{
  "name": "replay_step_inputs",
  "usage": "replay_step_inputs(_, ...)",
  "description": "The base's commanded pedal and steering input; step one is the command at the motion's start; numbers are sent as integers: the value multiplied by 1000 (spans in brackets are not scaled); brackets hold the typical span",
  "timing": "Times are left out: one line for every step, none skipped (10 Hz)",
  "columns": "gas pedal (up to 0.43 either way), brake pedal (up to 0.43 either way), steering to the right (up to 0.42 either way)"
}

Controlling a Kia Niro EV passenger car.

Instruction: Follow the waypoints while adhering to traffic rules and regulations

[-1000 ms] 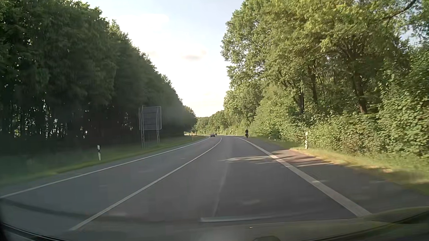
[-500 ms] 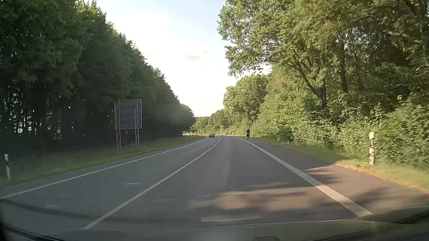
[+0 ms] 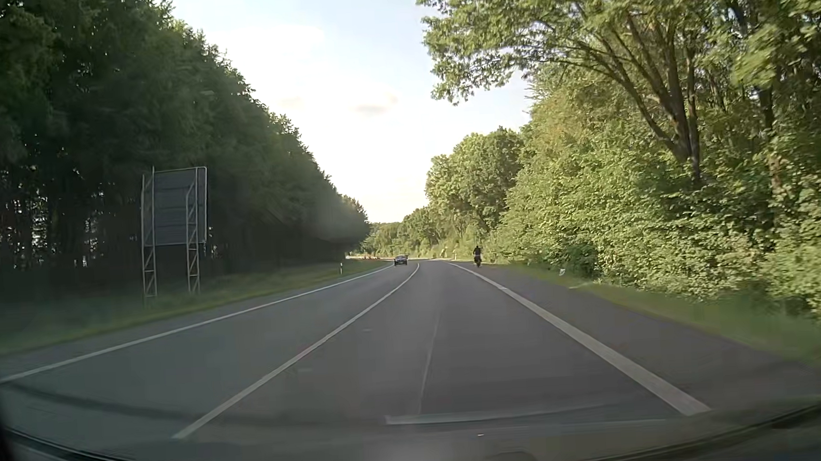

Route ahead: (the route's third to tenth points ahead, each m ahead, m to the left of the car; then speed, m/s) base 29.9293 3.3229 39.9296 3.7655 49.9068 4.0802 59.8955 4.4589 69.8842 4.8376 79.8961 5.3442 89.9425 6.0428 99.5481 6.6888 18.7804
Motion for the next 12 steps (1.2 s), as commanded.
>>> replay_step_inputs(220, 6, 0)
replay_step_inputs(220, 6, 0)
replay_step_inputs(220, 6, -1)
replay_step_inputs(220, 6, -1)
replay_step_inputs(220, 6, -1)
replay_step_inputs(220, 6, -1)
replay_step_inputs(220, 6, -1)
replay_step_inputs(220, 6, -1)
replay_step_inputs(220, 6, -1)
replay_step_inputs(197, 6, -1)
replay_step_inputs(157, 6, -1)
replay_step_inputs(157, 6, -1)
